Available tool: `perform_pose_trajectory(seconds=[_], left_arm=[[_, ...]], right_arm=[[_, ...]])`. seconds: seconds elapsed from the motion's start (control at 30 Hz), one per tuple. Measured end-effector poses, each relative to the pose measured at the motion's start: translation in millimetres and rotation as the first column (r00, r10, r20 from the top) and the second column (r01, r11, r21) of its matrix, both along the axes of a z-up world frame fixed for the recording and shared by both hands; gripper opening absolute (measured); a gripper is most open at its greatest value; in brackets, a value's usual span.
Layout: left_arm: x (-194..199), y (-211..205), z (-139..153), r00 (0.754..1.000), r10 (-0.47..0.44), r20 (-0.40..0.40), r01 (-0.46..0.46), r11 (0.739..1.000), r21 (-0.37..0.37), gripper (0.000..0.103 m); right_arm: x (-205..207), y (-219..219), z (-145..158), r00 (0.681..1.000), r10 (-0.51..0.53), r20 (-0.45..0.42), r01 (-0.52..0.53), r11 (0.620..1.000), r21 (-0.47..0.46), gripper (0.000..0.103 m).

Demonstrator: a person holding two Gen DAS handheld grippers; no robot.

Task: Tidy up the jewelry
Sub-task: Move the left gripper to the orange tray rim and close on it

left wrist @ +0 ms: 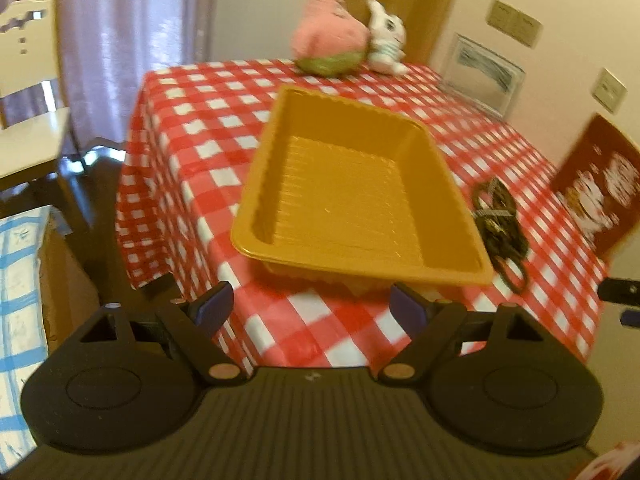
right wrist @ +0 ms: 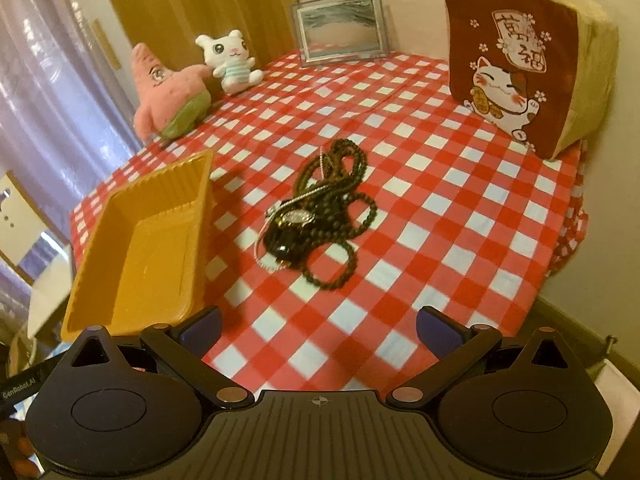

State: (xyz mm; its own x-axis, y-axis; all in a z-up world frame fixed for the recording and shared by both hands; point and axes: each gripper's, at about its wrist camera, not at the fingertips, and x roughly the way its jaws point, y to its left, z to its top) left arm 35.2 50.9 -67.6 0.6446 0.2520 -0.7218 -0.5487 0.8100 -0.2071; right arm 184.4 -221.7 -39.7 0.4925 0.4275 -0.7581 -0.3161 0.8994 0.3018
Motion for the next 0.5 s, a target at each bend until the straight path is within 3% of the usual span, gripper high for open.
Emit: perform_pose_trajectory(seconds=[0.2, 0.33, 0.5], left_arm=[[7.1, 10.8, -14.9, 0.991, 0.124, 0.043, -0.123, 0.992, -0.02, 0.083], [6.8, 23.5, -26.1, 0.965, 0.245, 0.098, -0.238, 0.968, -0.079, 0.082], [14.2, 29.2, -37.0, 0.941, 0.302, 0.152, -0.301, 0.953, -0.031, 0.079]], right_arm=[[24.1, 1.0, -13.4, 1.0, 0.021, 0.009, -0.021, 1.0, 0.022, 0.103], [37.5, 6.6, -20.0, 0.999, 0.052, -0.001, -0.052, 0.998, 0.021, 0.103], [51.5, 13.3, -29.4, 0.996, 0.081, -0.029, -0.081, 0.997, 0.009, 0.103]])
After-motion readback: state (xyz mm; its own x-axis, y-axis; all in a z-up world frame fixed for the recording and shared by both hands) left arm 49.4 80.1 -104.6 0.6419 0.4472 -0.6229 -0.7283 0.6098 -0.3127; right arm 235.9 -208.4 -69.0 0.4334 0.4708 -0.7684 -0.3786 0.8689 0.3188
